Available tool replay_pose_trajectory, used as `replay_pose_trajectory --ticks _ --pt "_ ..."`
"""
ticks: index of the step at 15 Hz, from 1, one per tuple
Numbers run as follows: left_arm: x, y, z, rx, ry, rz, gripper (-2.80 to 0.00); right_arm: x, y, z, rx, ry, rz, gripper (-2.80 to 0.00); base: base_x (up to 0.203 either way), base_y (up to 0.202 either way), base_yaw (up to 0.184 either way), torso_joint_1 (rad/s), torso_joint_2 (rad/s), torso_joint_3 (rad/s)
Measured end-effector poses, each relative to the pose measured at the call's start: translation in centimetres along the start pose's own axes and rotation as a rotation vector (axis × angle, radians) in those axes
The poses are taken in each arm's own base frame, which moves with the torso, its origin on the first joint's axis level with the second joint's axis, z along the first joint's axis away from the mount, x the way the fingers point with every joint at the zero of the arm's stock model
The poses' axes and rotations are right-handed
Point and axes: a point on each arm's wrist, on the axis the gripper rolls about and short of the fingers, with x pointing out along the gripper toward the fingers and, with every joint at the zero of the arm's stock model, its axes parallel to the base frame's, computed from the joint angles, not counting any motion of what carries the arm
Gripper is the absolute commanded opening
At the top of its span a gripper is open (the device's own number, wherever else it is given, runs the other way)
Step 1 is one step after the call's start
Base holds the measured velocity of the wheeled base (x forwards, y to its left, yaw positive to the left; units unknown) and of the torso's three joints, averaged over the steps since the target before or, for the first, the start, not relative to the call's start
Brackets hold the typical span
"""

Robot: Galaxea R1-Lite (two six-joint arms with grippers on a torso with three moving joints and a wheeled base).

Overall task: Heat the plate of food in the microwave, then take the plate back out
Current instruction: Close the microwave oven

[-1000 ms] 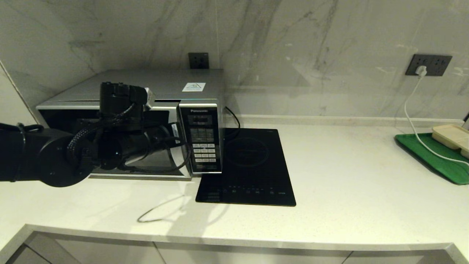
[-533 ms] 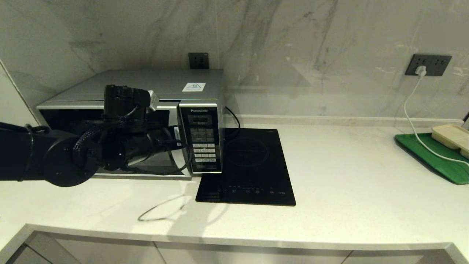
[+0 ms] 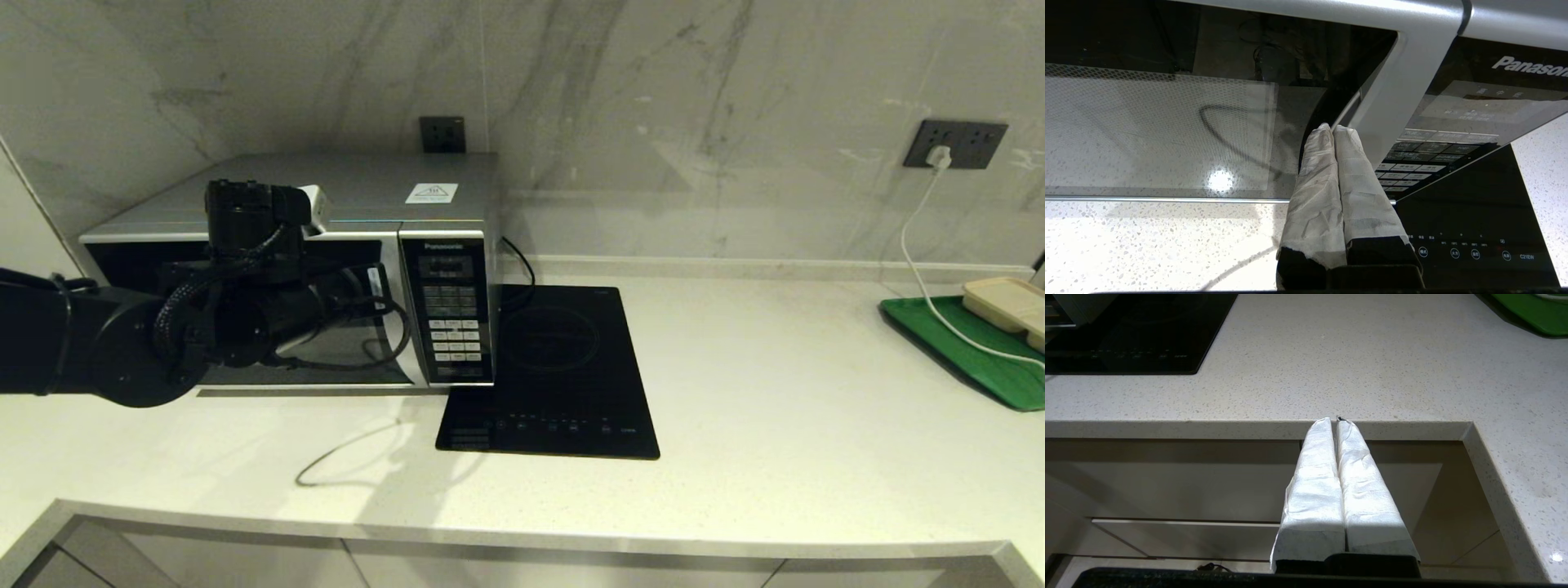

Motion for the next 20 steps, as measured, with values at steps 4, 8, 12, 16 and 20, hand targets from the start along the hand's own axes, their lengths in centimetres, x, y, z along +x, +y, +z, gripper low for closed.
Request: replay_pose_trajectory --ticks 4,8,12,16,20 --pt "-1.7 -0.7 -0.6 0.013 0.019 -0.039 -2.8 0.0 0.0 0.0 0.0 0.001 -0.001 -2.8 0.0 0.0 0.0 0.0 0.0 0.0" --pt "-6.9 -1.9 -3.1 0.086 0.134 -0.125 -2.8 0.0 0.0 0.0 0.0 0.001 0.0 -2.8 0.0 0.0 0.0 0.0 0.0 0.0" --pt "-11.3 -1.6 -6.6 0.245 0.312 -0.187 -2.8 0.0 0.0 0.0 0.0 0.0 0.0 -2.8 0.0 0.0 0.0 0.0 0.0 0.0" --pt "-9.1 -2.1 -8.3 0.432 0.25 -0.13 -2.8 0.0 0.0 0.0 0.0 0.0 0.0 -2.8 0.0 0.0 0.0 0.0 0.0 0.0" --pt "-4.8 -3.8 -10.3 0.57 0.151 -0.1 -2.8 0.0 0.0 0.0 0.0 0.001 -0.001 -2.8 0.0 0.0 0.0 0.0 0.0 0.0"
